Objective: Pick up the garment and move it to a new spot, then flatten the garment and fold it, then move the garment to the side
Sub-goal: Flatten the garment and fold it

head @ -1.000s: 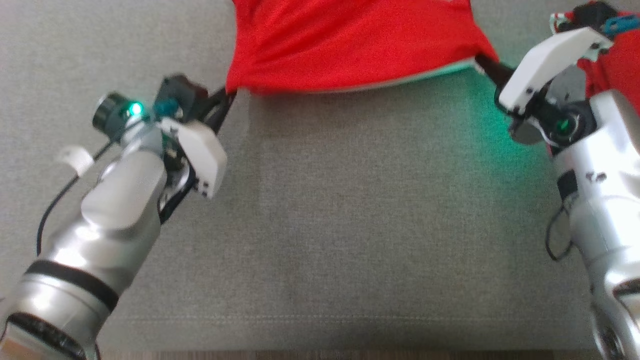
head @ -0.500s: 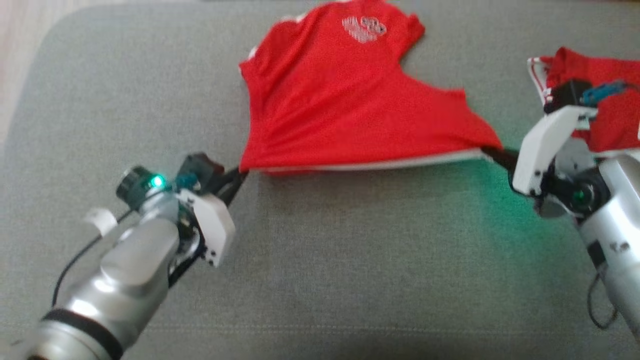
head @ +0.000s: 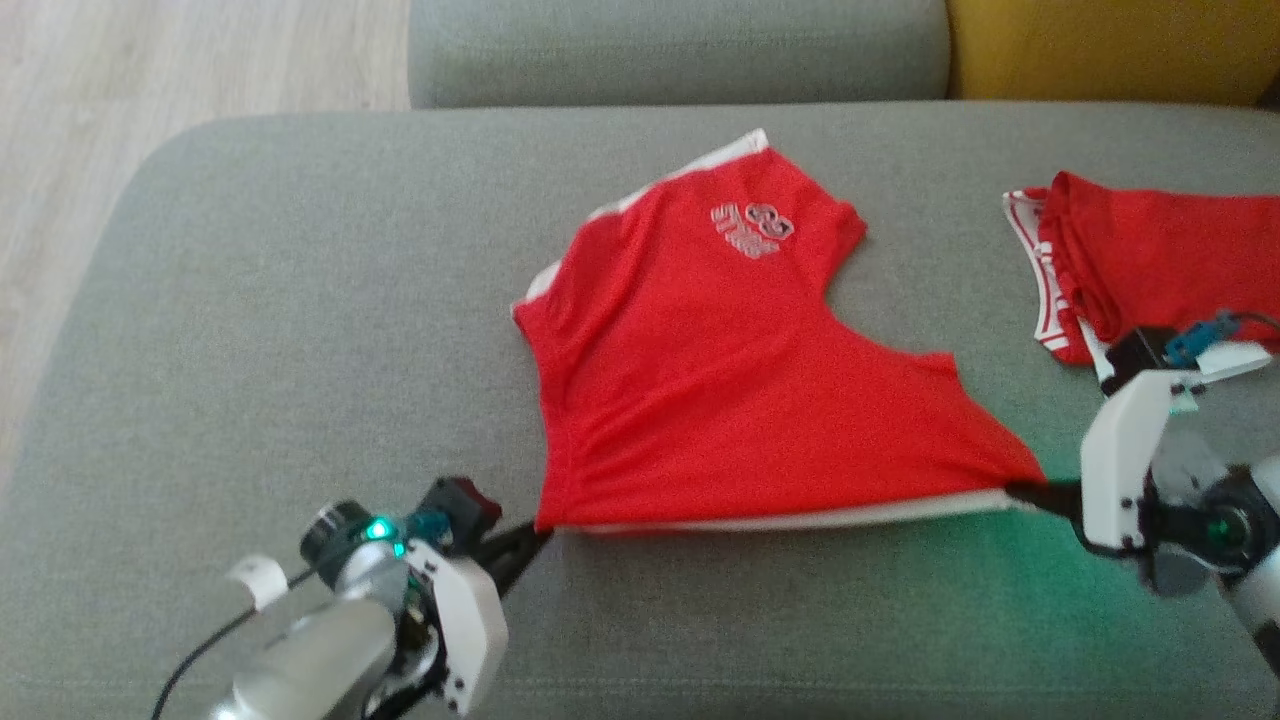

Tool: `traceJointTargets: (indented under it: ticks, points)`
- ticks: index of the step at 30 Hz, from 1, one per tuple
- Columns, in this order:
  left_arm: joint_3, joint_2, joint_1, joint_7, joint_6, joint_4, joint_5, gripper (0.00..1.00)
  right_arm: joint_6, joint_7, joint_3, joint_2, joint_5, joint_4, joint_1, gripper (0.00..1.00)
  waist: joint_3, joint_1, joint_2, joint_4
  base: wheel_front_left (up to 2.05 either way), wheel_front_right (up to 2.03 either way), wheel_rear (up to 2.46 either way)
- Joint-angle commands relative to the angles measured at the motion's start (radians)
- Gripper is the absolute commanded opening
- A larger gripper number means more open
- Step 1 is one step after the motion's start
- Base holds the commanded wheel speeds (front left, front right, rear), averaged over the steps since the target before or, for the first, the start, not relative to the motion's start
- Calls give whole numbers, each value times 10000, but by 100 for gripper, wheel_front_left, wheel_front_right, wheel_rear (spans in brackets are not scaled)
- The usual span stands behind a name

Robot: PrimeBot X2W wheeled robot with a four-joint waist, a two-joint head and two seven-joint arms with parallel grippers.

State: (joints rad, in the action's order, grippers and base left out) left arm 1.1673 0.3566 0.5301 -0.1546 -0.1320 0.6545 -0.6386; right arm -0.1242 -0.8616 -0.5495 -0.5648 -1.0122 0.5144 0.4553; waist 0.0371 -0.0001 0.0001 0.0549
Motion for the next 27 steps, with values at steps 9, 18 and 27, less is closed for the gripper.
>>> traceJointTargets:
  ticks: [9, 18, 27]
  points:
    - [79, 1266, -997, 993, 661, -2865, -358, 0, -65, -1431, 342, -1621, -735, -1783, -1745, 0, -727, 1, -1, 123, 0, 0, 0]
    - [-79, 1866, -1308, 1477, 1354, -4813, -553, 0, -65, -2471, 1616, -1724, -541, -3204, -2079, 0, -671, 1, -1, 286, 0, 0, 0]
    - [-621, 1768, -351, 1469, 1551, -5239, -503, 0, -65, -3281, 3101, -649, 31, -3277, -593, 0, 140, 1, -1, 934, 0, 0, 0]
